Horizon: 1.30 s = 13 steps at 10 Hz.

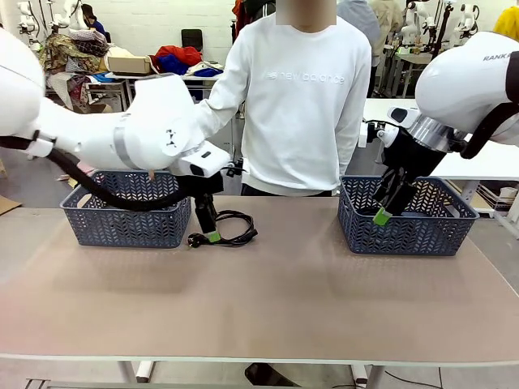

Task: Organize the cables according to human instructions.
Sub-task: Pick up a bundle of cables and place it in the basket indicated by the human.

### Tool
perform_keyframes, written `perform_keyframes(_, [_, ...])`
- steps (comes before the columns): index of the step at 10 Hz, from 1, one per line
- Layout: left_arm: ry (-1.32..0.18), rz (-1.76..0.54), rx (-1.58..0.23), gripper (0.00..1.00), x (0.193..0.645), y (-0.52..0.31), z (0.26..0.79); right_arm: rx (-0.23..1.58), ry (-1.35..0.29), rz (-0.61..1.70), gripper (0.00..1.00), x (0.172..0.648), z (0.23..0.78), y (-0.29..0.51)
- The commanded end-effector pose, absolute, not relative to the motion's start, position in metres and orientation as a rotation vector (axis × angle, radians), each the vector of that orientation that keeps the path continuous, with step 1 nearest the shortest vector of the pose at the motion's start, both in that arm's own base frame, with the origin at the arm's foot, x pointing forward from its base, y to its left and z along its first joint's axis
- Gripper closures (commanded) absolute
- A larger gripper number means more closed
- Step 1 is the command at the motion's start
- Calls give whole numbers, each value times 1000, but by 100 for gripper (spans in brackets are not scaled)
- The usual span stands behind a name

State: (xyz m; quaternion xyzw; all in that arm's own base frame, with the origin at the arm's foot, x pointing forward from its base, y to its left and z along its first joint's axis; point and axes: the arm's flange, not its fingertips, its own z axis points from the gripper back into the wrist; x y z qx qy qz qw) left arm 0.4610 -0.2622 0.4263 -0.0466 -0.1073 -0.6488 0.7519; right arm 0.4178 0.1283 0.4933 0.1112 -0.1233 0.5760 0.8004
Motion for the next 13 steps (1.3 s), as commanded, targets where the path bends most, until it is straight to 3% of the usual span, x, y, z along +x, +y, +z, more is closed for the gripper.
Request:
perform_keyframes(1, [-203, -1384, -15, 0, 477, -282, 420, 234, -268, 1236, 0, 418, 496, 129])
perform_keyframes(6, [-202, -1402, 116, 0, 505, -300, 397, 234, -268, 1236, 0, 418, 496, 129])
perform_keyframes(8, [-211, -1501, 69, 0, 505, -296, 394, 234, -268, 1236, 0, 418, 496, 129])
perform_keyframes(13, [-194, -1425, 91, 0, 504, -299, 395, 234, -268, 1236, 0, 418, 496, 129])
